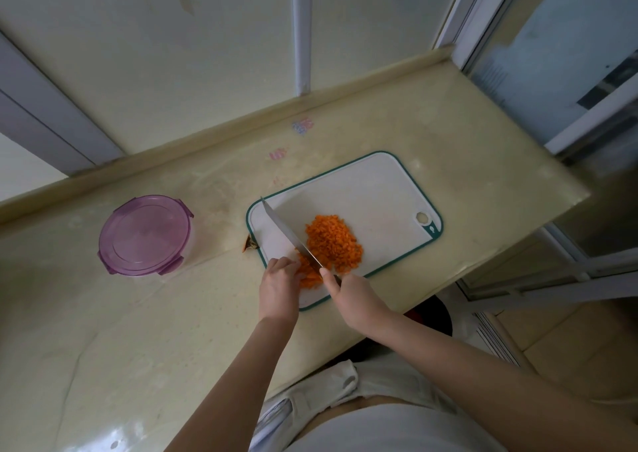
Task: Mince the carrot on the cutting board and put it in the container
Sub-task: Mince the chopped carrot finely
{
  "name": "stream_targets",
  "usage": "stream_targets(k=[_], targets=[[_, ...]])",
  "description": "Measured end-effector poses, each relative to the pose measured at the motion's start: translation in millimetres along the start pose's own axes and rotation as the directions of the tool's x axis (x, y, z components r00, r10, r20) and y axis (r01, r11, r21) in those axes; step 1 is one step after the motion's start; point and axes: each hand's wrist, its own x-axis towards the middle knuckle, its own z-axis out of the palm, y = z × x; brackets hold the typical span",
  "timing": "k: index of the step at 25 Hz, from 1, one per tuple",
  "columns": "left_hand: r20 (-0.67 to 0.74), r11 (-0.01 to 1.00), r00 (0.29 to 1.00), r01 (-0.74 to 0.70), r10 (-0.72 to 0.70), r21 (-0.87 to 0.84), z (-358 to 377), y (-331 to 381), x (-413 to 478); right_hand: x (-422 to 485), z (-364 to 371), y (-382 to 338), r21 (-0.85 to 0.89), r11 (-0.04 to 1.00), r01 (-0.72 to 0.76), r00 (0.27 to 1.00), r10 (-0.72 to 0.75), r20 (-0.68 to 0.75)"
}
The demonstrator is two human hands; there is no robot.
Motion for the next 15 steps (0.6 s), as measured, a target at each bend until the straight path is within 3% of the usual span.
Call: stream_targets(k=[9, 15], targets=[[0.077, 0.999, 0.997, 0.032, -0.031, -0.014, -9.6, 4.6, 1.9, 4.9, -6.1, 6.2, 0.033, 0.998, -0.058, 0.998, 0.059, -0.015], [0.075, 0.999, 0.996, 0.043, -0.041, -0.013, -10.6, 5.2, 0.9, 2.1, 1.3, 7.2, 0.113, 0.993, -0.023, 1.000, 0.022, 0.012]])
